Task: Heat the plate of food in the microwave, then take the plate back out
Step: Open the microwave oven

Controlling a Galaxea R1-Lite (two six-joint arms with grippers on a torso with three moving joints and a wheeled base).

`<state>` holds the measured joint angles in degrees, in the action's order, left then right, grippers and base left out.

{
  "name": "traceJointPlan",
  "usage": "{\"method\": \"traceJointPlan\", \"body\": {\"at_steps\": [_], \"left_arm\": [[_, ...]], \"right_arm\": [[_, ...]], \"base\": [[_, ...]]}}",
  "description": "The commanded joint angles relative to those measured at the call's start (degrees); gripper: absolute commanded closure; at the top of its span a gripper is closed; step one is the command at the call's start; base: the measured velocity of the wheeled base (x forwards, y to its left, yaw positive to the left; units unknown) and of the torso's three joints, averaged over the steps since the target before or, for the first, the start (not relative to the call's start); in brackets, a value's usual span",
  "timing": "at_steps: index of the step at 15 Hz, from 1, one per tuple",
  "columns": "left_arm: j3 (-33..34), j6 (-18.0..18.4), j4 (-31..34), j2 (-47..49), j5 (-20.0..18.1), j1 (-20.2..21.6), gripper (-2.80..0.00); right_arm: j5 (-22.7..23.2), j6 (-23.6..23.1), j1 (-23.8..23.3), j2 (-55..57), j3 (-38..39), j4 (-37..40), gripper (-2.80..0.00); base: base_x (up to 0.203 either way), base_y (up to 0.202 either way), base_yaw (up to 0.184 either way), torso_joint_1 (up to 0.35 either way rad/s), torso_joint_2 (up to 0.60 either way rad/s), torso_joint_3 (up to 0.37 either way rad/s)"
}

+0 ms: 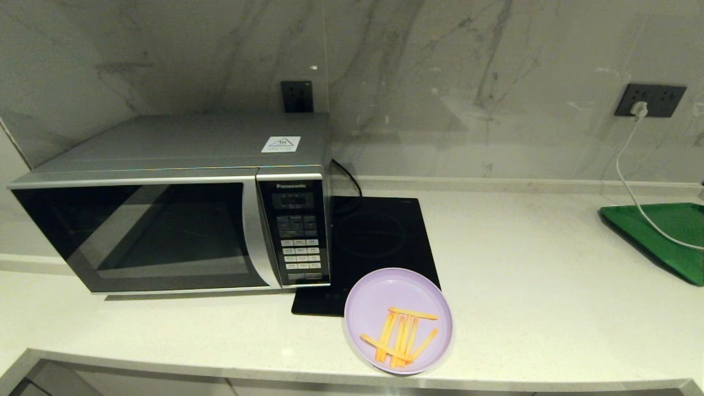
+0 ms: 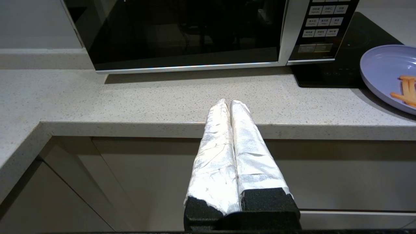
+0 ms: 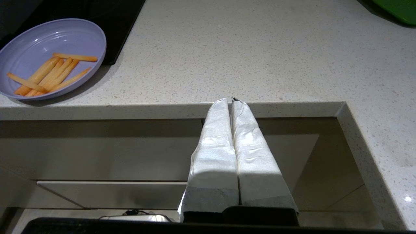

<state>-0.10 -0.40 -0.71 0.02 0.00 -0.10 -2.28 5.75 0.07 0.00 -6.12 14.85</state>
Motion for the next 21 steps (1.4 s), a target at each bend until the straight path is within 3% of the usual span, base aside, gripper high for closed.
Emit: {"method": "traceJointPlan", "body": {"at_steps": [1, 12, 14, 16, 18, 21], "left_arm": [[-0.1, -0.9, 0.0, -0.1, 0.3, 0.0, 0.0], [-0.2, -1.0, 0.4, -0.1, 0.2, 0.0, 0.0], [-0.8, 1.0, 1.8, 0.0, -0.6, 0.0, 0.0], [-5.2, 1.7, 2.4, 0.6, -3.2, 0.0, 0.0], [-15.8, 1.3, 5.8, 4.7, -9.0, -0.1, 0.0], [-29.1, -1.3, 14.5, 19.3, -17.5, -3.4, 0.0]], "right_arm": [[0.0, 0.0, 0.0, 0.1, 0.1, 0.1, 0.0], [0.0, 0.0, 0.0, 0.1, 0.0, 0.1, 0.0], [0.0, 0.0, 0.0, 0.1, 0.0, 0.1, 0.0], [0.0, 0.0, 0.0, 0.1, 0.0, 0.1, 0.0], [0.0, 0.0, 0.0, 0.1, 0.0, 0.1, 0.0], [0.0, 0.0, 0.0, 0.1, 0.0, 0.1, 0.0]], "base": [[0.0, 0.0, 0.0, 0.0, 0.0, 0.0], [0.0, 0.0, 0.0, 0.0, 0.0, 0.0], [0.0, 0.0, 0.0, 0.0, 0.0, 0.0], [0.0, 0.0, 0.0, 0.0, 0.0, 0.0], [0.0, 0.0, 0.0, 0.0, 0.0, 0.0], [0.0, 0.0, 0.0, 0.0, 0.0, 0.0]]}}
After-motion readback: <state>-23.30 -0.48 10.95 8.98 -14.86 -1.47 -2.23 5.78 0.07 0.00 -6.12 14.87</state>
